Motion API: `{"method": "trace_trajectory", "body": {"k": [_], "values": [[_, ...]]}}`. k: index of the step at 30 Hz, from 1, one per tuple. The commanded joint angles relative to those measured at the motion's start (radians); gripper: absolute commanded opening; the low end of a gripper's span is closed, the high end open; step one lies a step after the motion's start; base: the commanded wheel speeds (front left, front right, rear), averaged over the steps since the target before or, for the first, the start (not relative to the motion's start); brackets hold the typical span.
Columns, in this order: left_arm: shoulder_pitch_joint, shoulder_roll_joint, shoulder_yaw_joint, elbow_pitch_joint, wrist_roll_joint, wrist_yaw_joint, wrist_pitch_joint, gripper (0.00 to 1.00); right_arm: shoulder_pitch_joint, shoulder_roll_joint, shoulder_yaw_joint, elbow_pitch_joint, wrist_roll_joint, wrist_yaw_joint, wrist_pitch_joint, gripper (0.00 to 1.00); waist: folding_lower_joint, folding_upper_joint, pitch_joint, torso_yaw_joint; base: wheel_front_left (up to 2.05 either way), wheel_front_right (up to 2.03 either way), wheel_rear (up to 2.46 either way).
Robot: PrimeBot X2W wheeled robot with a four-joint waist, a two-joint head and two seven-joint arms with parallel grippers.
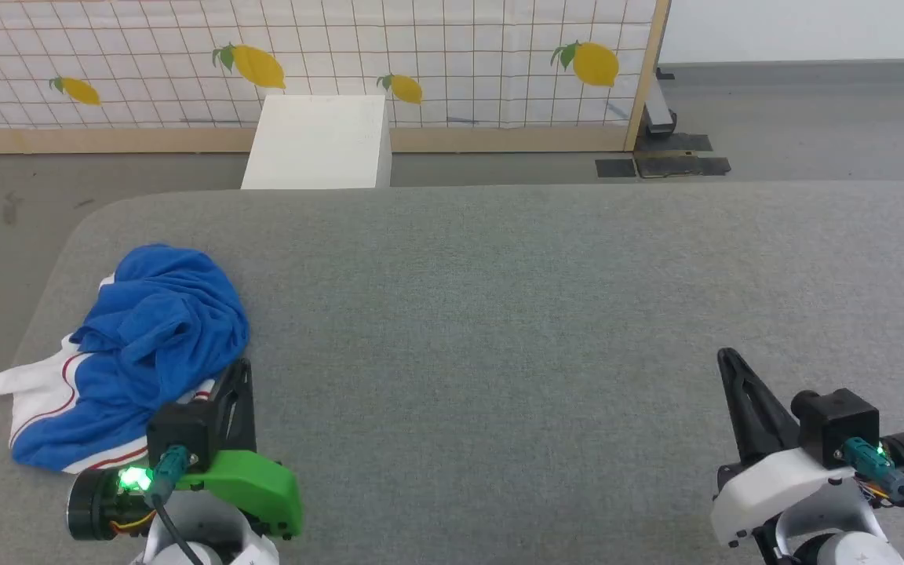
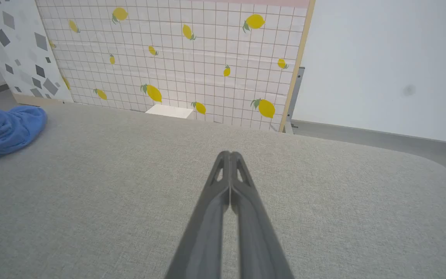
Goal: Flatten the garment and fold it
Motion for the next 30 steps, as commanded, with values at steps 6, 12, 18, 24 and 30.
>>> {"method": "trace_trajectory", "body": {"k": [6,12,18,24,30], "values": [[0.002,-0.003,0.002,-0.003,0.013,0.007,0.001,0.00,-0.018,0.003,0.002,-0.005,-0.006,-0.002,0.000,0.00,0.0000,0.0055,0.000,0.000,0.00,0.00,0.00],[0.002,-0.003,0.002,-0.003,0.013,0.007,0.001,0.00,-0.018,0.003,0.002,-0.005,-0.006,-0.002,0.000,0.00,0.0000,0.0055,0.000,0.000,0.00,0.00,0.00],[0.002,-0.003,0.002,-0.003,0.013,0.007,0.001,0.00,-0.018,0.003,0.002,-0.005,-0.006,-0.002,0.000,0.00,0.0000,0.0055,0.000,0.000,0.00,0.00,0.00],[0.002,-0.003,0.002,-0.003,0.013,0.007,0.001,0.00,-0.018,0.003,0.002,-0.005,-0.006,-0.002,0.000,0.00,0.0000,0.0055,0.000,0.000,0.00,0.00,0.00],[0.000,0.000,0.000,0.000,0.000,0.000,0.000,1.00,0.000,0.000,0.000,0.000,0.000,0.000,0.000,1.00,0.0000,0.0000,0.000,0.000,0.00,0.00,0.00]]}}
